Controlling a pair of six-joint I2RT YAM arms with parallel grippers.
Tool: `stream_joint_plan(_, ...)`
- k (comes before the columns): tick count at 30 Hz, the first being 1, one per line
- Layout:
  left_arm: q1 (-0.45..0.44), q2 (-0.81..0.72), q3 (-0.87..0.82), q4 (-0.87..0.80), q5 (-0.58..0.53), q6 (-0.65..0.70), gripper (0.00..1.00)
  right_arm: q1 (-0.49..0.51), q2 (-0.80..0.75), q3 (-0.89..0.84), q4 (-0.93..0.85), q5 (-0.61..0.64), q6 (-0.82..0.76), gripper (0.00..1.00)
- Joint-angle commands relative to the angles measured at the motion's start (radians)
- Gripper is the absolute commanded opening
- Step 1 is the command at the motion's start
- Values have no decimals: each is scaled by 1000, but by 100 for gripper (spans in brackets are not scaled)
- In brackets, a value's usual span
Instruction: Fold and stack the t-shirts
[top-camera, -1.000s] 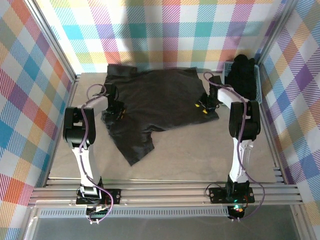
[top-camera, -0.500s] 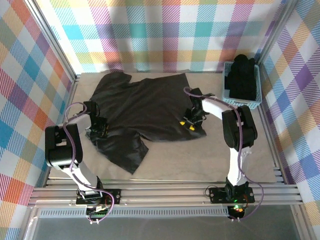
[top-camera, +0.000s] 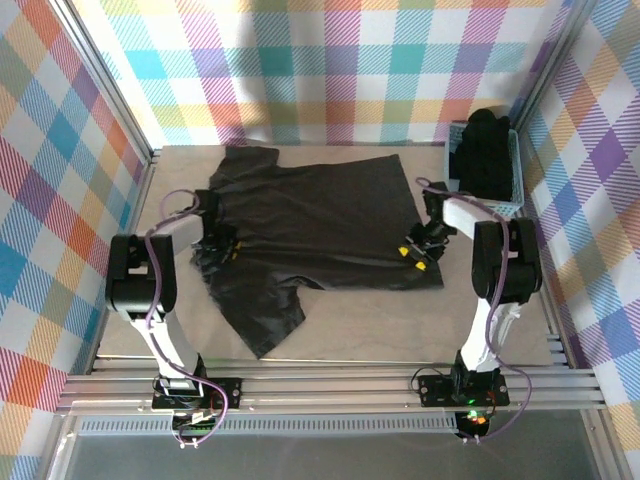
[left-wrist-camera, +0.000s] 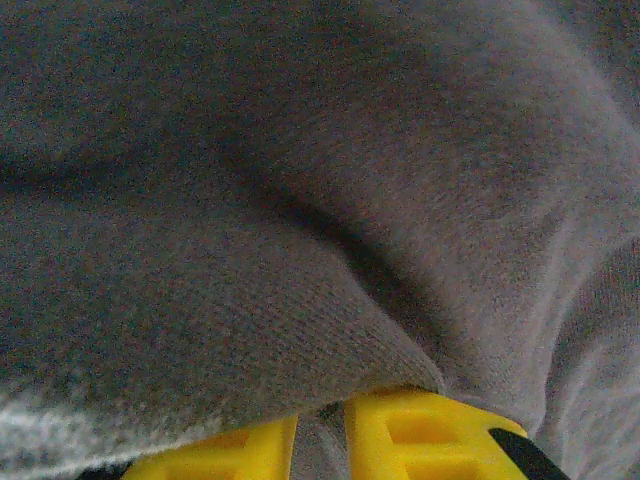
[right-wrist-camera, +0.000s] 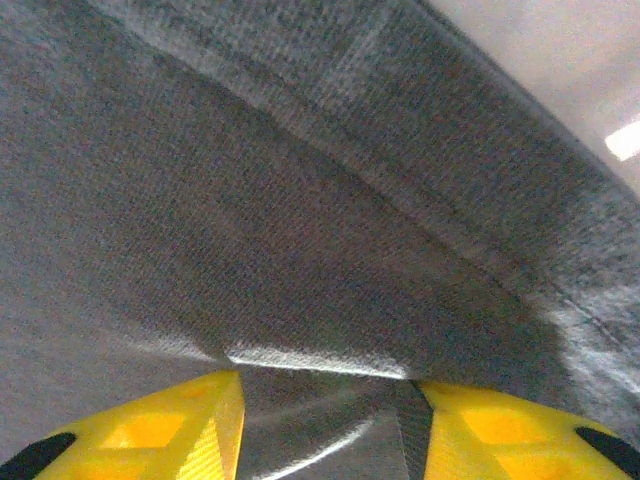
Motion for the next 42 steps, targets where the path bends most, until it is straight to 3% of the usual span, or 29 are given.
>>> stream_joint_plan(1, -26, 55, -11, -109, -38, -2, 21, -17, 6, 18, -33, 45, -51, 47)
stream_joint_plan(7, -10, 33, 39, -163, -98, 79, 23, 6, -20, 61, -27, 17, -97, 49)
stream_joint_plan(14, 106, -14, -61, -104, -91, 118, 24, 74, -40, 106, -43, -49, -135, 52)
stream_joint_plan(17, 120, -47, -30, -86, -87, 191, 34, 103, -76, 118, -46, -36, -152, 53)
stream_joint_plan(19, 113, -104, -11, -94, -100, 211, 50, 116, -119, 104, -44, -21, -155, 54)
stream_joint_plan(20, 100, -144, -3, -121, -126, 218, 57, 118, -145, 89, -43, -18, -149, 55)
stream_joint_plan(23, 37, -263, -5, -292, -213, 241, 60, 122, -224, 31, -63, -5, -130, 55)
stream_joint_plan(25, -14, -338, -63, -421, -232, 217, 54, 127, -290, -20, -71, -8, -119, 54)
stream_joint_plan(29, -113, -521, -293, -581, -151, 171, 43, 151, -392, -113, -123, -57, -109, 51)
stream_joint_plan(32, -198, -695, -461, -577, -19, 104, 42, 171, -446, -186, -160, -115, -101, 51)
stream_joint_plan(35, -308, -769, -565, -534, 114, 39, 48, 178, -489, -269, -162, -179, -75, 52)
stream_joint_plan(38, -415, -812, -626, -452, 129, -38, 53, 178, -517, -330, -141, -202, -61, 52)
stream_joint_plan(42, -448, -841, -680, -354, 120, -118, 54, 178, -500, -349, -131, -208, -73, 52)
